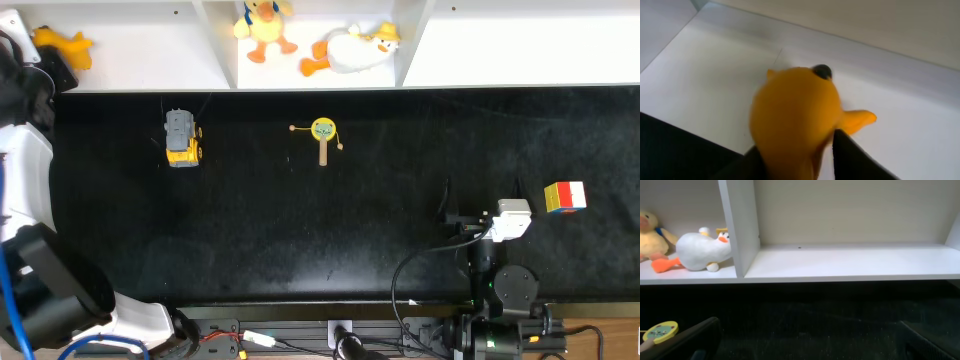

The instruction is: Store Toys

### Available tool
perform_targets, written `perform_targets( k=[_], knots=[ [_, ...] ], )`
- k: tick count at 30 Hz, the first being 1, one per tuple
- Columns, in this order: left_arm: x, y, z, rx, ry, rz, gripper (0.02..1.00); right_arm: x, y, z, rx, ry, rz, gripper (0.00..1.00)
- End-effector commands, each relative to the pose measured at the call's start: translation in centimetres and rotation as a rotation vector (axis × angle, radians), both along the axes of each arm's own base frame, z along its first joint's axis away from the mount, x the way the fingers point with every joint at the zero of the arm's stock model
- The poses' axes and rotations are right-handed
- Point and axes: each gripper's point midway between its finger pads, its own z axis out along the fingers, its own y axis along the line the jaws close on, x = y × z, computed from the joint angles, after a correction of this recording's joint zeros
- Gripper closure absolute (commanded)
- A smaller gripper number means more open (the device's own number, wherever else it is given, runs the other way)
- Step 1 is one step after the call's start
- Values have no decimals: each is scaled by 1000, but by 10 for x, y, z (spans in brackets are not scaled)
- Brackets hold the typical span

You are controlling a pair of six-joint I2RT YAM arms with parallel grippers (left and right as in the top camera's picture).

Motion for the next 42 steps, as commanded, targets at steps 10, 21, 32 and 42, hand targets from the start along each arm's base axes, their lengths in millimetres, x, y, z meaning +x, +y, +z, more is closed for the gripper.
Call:
perform_targets(
  k=[10,21,32,42],
  knots=[
    [11,-5,-8,-4,-1,-28,419,0,-1,-4,7,1,-6,7],
    [19,-6,9,15,-39,-36,378,0,-1,-4,7,1,-6,5],
    [17,-7,27,30,-69,-36,281,0,-1,-4,7,1,-6,7],
    [13,-8,44,46,-100,-35,18,0,-1,-4,7,1,-6,5]
  ],
)
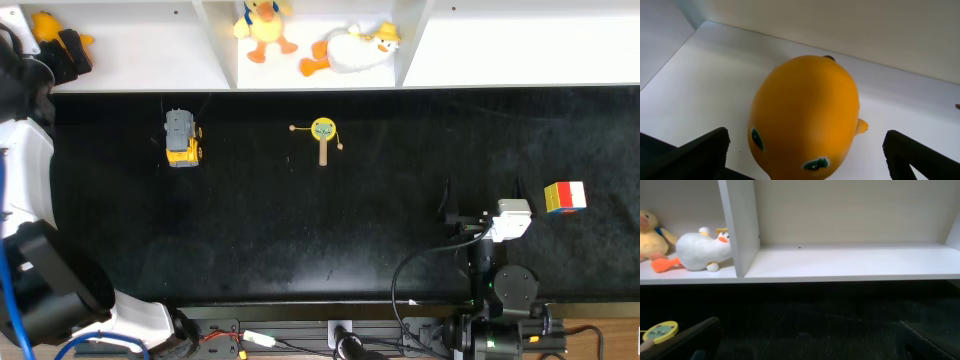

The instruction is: Store Toys

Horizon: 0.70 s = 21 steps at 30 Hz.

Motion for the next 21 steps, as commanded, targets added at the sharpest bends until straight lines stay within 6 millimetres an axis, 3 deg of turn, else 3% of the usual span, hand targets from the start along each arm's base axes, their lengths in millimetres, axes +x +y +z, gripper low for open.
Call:
perform_targets(
  k=[1,9,21],
  knots=[
    [0,-6,33,25,-62,-17,20,0,-1,-4,7,1,-6,3],
    [-24,-3,52,73,-31,39,18,0,-1,-4,7,1,-6,5],
    [-77,-25,75,91,60,17,20,0,-1,-4,7,1,-6,5]
  ],
)
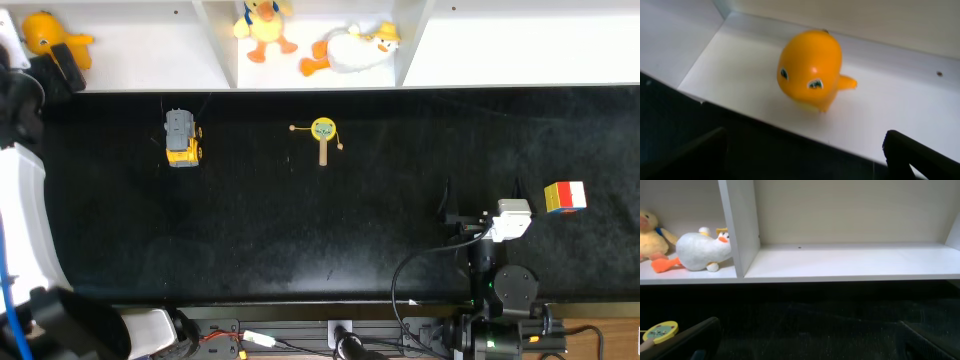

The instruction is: Store Toys

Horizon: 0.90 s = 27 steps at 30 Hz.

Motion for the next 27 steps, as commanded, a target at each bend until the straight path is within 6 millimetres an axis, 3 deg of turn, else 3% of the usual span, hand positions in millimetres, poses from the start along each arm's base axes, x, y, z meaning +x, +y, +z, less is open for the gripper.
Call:
perform_targets(
  k=[1,7,10,17,20,24,27],
  knots=[
    [-19,-10,38,47,-40,-10,20,0,-1,-4,7,1,-6,5],
    [-58,-28,68,55,-57,-10,20,0,-1,-4,7,1,-6,5],
    [-77,-45,71,23,-39,-44,20,0,-1,-4,7,1,-6,5],
    [-112,-85,41,-107,55,-137,20,0,-1,-4,7,1,-6,5],
    [-117,-104,24,-117,90,-179,18,0,-1,-4,7,1,-6,7],
    [-123,-114,-7,-84,182,-104,18,0,-1,-4,8,1,-6,5],
    [-117,-131,-28,-70,214,-101,20,0,-1,-4,7,1,-6,7]
  ],
)
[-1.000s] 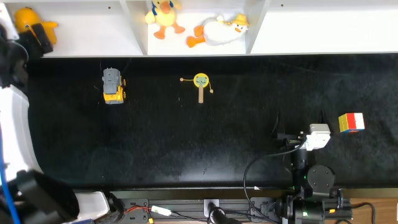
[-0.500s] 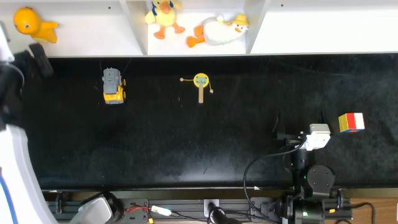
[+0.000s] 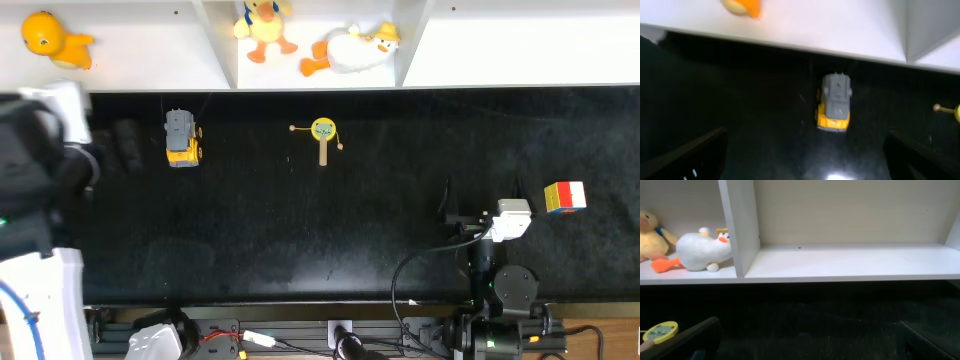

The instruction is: Store Toys

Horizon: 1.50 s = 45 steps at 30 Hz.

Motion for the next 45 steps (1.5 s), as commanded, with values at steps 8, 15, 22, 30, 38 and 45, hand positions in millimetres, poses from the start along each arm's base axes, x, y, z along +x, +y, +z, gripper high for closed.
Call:
perform_targets(
  k=[8,15,22,30,38,45],
  knots=[
    [16,-45,-87,5,117,28,20,0,-1,-4,7,1,-6,5],
    [31,-48,-130,7,185,35,23,0,-1,-4,7,1,-6,7],
    [53,-52,-161,10,215,0,20,0,-1,-4,7,1,-6,7],
    [71,-57,-185,5,220,-38,20,0,-1,-4,7,1,-6,5],
    [74,-54,-202,36,253,-65,20,0,-1,-4,7,1,-6,5],
    [76,-47,-215,36,270,-50,20,0,-1,-4,7,1,-6,5]
  ],
)
